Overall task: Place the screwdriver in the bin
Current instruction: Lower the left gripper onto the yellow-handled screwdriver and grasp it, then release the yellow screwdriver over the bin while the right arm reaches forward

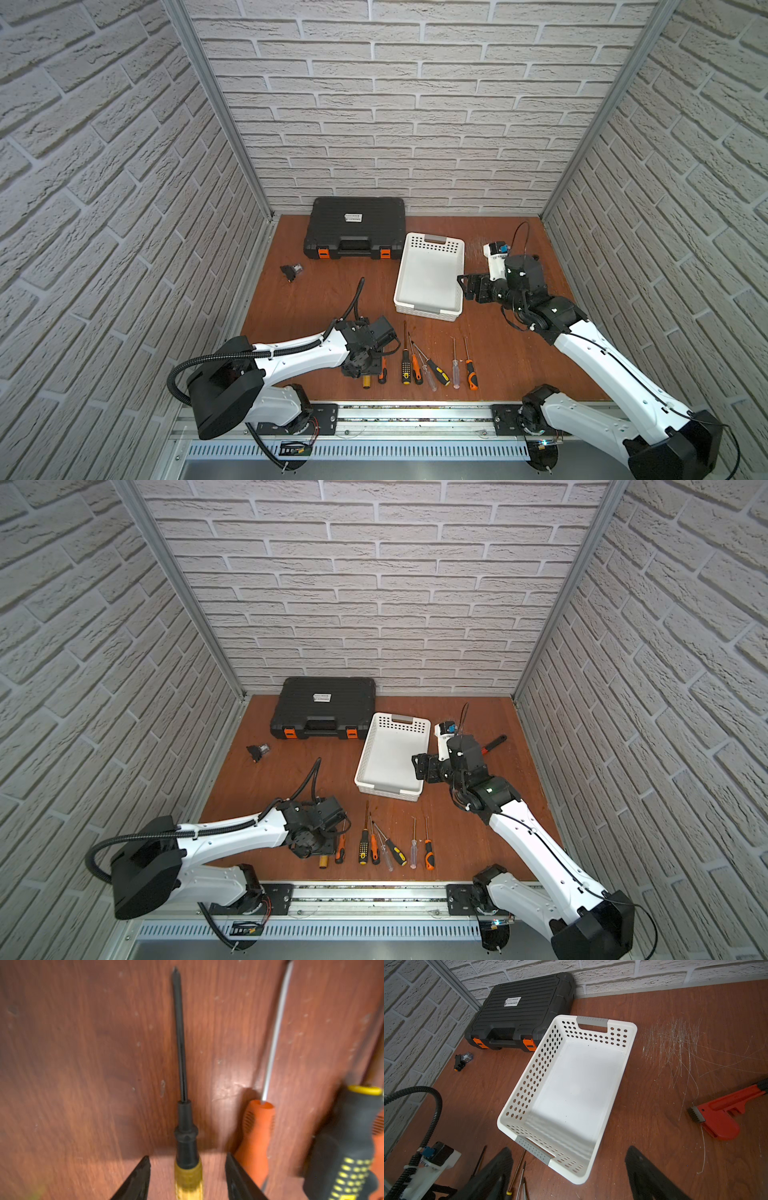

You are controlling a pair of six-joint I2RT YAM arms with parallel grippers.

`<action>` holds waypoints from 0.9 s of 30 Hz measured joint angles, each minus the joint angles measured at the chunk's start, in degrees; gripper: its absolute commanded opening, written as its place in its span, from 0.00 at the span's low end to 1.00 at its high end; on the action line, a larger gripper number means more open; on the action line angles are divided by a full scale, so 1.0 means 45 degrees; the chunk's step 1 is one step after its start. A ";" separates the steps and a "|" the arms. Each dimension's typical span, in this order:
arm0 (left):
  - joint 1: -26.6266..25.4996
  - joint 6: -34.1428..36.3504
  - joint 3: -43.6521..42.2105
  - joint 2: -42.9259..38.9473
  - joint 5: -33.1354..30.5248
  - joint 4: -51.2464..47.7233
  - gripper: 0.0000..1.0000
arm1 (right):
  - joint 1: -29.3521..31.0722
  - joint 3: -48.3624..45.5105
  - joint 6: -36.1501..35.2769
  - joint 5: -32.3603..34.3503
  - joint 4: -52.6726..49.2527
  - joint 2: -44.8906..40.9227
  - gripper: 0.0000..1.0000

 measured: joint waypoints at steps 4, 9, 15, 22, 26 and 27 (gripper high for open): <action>0.0000 -0.0151 -0.0262 0.0000 0.0053 0.0170 0.51 | 0.0010 -0.0039 0.0049 -0.0010 0.0000 0.0112 0.85; 0.0000 -0.0223 -0.0355 0.0049 0.0117 0.0335 0.38 | 0.0044 -0.0039 0.0102 -0.0068 0.0034 0.0355 0.85; 0.0000 -0.0355 -0.0306 0.0165 0.0185 0.0282 0.11 | 0.0053 -0.0039 0.0180 -0.0121 0.0044 0.0549 0.84; -0.0010 -0.0423 -0.0248 -0.0102 -0.0185 0.0044 0.03 | 0.0058 -0.0039 0.0185 -0.0170 0.0058 0.0563 0.85; 0.0253 -0.0141 0.0165 -0.1093 -0.0515 -0.0641 0.03 | 0.0058 -0.0049 0.0185 -0.0223 0.0126 0.0568 0.85; 0.0563 0.0092 0.0457 -0.1409 -0.0549 -0.0831 0.03 | 0.0058 -0.0053 0.0185 -0.0248 0.0146 0.0573 0.85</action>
